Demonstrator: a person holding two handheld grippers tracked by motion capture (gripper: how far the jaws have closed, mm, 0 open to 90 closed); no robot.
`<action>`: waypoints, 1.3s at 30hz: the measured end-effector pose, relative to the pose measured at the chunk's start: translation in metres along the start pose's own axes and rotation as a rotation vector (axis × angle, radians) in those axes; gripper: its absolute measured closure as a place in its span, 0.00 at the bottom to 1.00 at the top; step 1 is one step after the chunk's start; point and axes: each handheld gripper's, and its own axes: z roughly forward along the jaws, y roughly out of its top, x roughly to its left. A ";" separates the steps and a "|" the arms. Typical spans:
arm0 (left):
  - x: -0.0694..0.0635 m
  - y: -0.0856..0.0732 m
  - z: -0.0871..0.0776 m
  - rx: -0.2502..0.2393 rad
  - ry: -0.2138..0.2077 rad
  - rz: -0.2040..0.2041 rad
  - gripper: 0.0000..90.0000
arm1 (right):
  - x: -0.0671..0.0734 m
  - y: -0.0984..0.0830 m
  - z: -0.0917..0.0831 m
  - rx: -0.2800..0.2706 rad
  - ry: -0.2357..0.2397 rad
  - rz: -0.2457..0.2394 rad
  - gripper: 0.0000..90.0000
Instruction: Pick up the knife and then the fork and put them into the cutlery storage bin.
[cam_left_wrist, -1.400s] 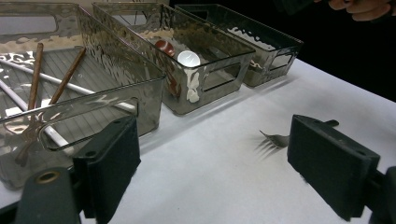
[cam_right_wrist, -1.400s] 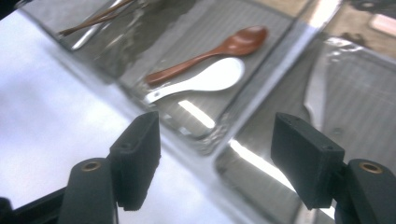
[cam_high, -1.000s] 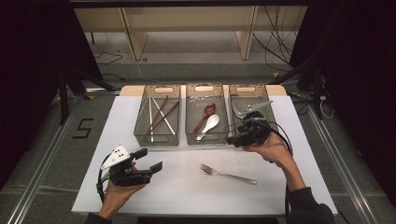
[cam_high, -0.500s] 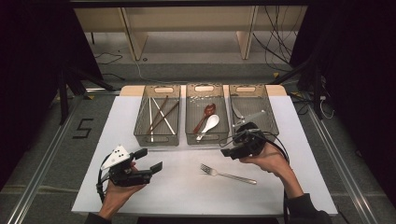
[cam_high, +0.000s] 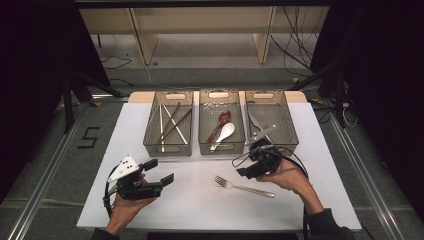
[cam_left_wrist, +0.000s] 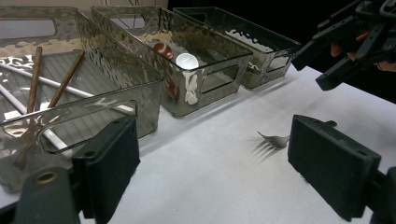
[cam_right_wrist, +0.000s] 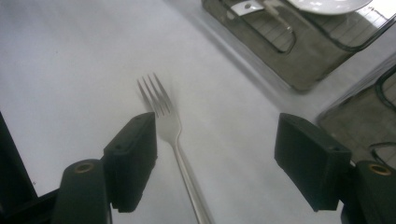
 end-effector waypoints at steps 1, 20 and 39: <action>0.000 0.000 0.000 0.000 -0.001 0.000 0.18 | 0.001 0.000 0.002 0.006 0.002 -0.005 0.35; -0.001 0.000 0.000 -0.002 -0.001 0.002 0.18 | 0.014 -0.009 0.031 0.197 -0.004 -0.081 0.47; -0.001 0.000 -0.001 -0.004 -0.001 0.005 0.18 | 0.018 -0.015 0.046 0.267 -0.007 -0.103 0.65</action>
